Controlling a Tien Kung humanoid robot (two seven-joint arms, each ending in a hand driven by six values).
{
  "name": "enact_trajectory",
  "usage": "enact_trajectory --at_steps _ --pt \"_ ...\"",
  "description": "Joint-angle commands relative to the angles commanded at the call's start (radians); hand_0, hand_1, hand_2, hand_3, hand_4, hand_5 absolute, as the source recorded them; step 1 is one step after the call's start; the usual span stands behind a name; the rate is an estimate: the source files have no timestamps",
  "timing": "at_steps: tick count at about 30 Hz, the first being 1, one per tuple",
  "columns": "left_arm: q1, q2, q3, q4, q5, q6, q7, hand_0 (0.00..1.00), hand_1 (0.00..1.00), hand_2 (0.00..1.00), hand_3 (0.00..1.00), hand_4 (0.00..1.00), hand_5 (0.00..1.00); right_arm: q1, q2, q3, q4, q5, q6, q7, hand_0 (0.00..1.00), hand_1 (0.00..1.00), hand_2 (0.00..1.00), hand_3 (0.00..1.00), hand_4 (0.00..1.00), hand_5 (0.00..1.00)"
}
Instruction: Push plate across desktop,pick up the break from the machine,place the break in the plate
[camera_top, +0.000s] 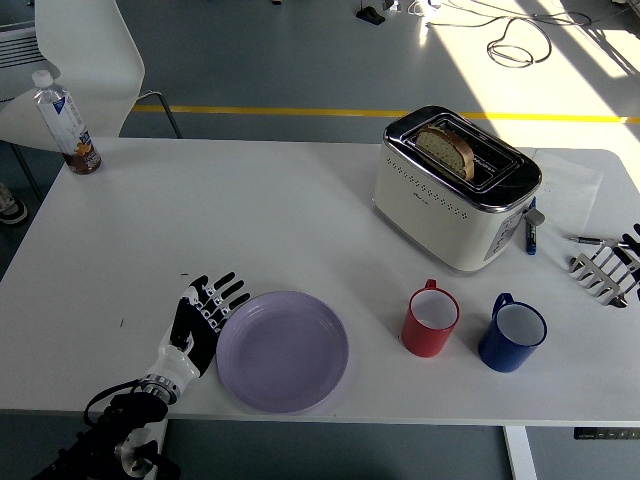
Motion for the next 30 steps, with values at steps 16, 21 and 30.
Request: enact_trajectory --at_steps 16,21,30 --pt "-0.008 0.0 0.01 -0.012 -0.026 0.002 -0.013 0.77 0.798 0.84 0.797 0.56 0.998 -0.002 0.001 -0.004 0.001 0.0 -0.001 0.0 0.749 0.698 0.703 0.705 0.498 0.52" --pt "0.009 0.0 -0.062 -0.05 0.032 0.06 -0.051 0.786 0.792 0.836 0.791 0.562 0.998 -0.007 -0.002 -0.003 0.023 -0.01 -0.008 0.0 0.749 0.697 0.702 0.705 0.498 0.52" --pt "0.065 0.0 -0.272 -0.164 0.109 0.117 -0.051 0.792 0.787 0.833 0.787 0.566 0.998 0.031 -0.071 -0.066 0.163 -0.2 -0.099 -0.004 0.764 0.745 0.756 0.74 0.538 0.466"
